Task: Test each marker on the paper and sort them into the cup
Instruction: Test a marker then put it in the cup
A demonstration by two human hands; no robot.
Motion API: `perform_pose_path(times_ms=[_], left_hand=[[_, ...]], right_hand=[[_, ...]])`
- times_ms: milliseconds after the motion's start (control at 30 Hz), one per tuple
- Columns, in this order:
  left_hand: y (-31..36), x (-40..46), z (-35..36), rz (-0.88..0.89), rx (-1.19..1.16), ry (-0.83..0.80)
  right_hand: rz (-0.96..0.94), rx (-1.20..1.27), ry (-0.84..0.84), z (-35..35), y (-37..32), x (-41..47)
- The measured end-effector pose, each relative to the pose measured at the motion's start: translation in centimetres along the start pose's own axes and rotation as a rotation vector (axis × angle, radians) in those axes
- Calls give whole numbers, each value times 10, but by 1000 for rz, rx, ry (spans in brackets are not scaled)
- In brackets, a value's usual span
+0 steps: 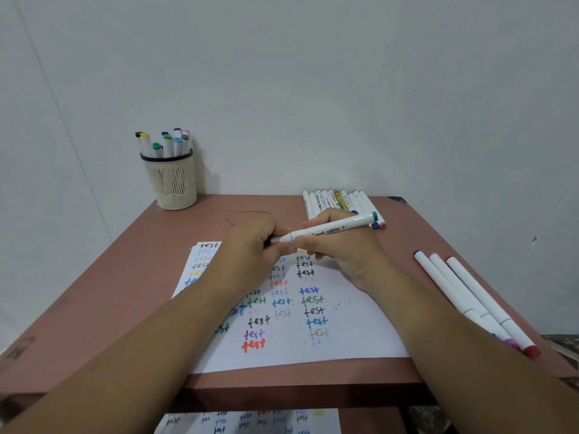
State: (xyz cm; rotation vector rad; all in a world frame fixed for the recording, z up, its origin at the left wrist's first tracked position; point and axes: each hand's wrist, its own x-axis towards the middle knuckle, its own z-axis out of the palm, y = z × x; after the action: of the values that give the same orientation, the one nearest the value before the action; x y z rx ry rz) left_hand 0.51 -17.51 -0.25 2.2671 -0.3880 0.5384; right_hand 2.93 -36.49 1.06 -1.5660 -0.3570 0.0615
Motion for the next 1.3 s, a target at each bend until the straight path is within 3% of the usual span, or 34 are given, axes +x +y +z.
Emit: perform_pose_path(times_ms=[133,267,467,600,733,867,1033,1300], left_hand=[[4,4,-2,-197,283,-34],[5,1,-13,-262,354,-143],[17,2,-28,-346,338,-435],[22,6,-43,-334,330,-609],[9,10,-56,-318,121,-474],[-25,22,-79,-270,41,-103],[-77,28,-105,-386,35,234],[-123,31,-105,-412,-41,314]], right_hand=[[114,-1,63,-5,2,5],[89,184,170,-9,2,8],[-42,256,300,-12,-8,8],[-21,292,319,0,-36,14],[-41,322,271,22,-68,34],[-128,276,232,58,-94,68],[-251,32,268,112,-104,122],[-362,-241,260,175,-107,205]])
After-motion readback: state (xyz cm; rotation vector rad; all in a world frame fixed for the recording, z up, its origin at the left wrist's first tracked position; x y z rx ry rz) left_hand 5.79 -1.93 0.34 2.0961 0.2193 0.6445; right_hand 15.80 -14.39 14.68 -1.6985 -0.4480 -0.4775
